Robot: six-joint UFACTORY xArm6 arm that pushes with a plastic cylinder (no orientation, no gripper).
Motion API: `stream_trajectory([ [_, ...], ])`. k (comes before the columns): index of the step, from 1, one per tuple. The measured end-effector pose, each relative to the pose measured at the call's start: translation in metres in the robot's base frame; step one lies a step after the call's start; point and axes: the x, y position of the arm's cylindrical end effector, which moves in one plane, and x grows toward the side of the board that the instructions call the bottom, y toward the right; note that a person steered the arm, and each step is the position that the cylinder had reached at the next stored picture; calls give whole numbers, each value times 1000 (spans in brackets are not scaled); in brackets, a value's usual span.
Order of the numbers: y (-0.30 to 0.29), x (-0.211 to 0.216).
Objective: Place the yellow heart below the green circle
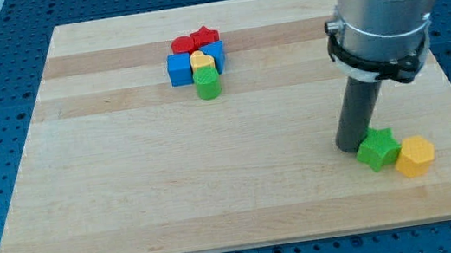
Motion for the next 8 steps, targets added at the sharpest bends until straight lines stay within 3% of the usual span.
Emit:
stream_trajectory([
  [1, -12, -4],
  [3, -71, -152],
  [4, -135, -191],
  [6, -220, -177],
  [8, -204, -136],
])
